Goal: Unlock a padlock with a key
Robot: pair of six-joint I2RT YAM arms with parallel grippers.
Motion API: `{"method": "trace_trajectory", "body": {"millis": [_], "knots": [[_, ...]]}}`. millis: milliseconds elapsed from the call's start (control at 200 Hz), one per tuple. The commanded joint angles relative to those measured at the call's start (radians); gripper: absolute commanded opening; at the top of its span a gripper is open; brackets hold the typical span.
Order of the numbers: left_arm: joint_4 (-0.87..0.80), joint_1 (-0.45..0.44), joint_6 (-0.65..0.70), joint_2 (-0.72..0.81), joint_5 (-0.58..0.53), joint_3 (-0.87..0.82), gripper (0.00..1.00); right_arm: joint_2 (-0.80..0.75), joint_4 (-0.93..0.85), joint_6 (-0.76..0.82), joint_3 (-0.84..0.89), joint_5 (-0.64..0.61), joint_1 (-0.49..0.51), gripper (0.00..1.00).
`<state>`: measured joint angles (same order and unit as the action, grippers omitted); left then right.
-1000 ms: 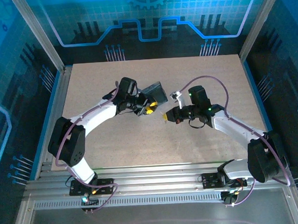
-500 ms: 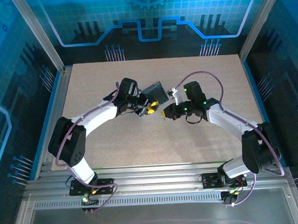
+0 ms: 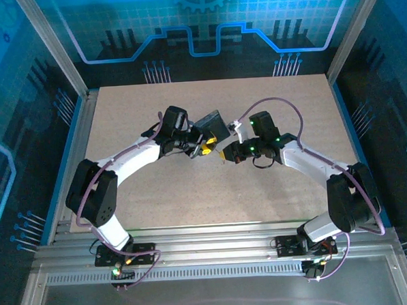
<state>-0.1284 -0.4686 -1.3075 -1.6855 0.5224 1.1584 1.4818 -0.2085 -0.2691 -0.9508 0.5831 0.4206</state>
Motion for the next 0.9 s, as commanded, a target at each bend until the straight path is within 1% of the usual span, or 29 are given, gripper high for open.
{"method": "trace_trajectory", "body": {"millis": [0,455,650,755,895], "knots": [[0.048,-0.004,0.006,0.052,0.036,-0.008,0.00,0.015,0.024,-0.010,-0.031,0.014,0.011,0.00],[0.036,-0.006,0.010,0.058,0.028,-0.019,0.00,0.021,0.050,-0.015,-0.037,0.013,0.016,0.00],[0.026,-0.005,0.012,0.058,0.018,-0.019,0.00,0.011,0.049,0.005,-0.033,-0.005,0.036,0.00],[-0.017,-0.004,0.032,0.065,-0.003,-0.006,0.00,-0.008,0.047,0.006,-0.022,-0.026,0.044,0.00],[-0.019,-0.005,0.032,0.067,0.004,0.000,0.00,-0.002,0.045,0.002,-0.029,-0.038,0.044,0.00]]}}
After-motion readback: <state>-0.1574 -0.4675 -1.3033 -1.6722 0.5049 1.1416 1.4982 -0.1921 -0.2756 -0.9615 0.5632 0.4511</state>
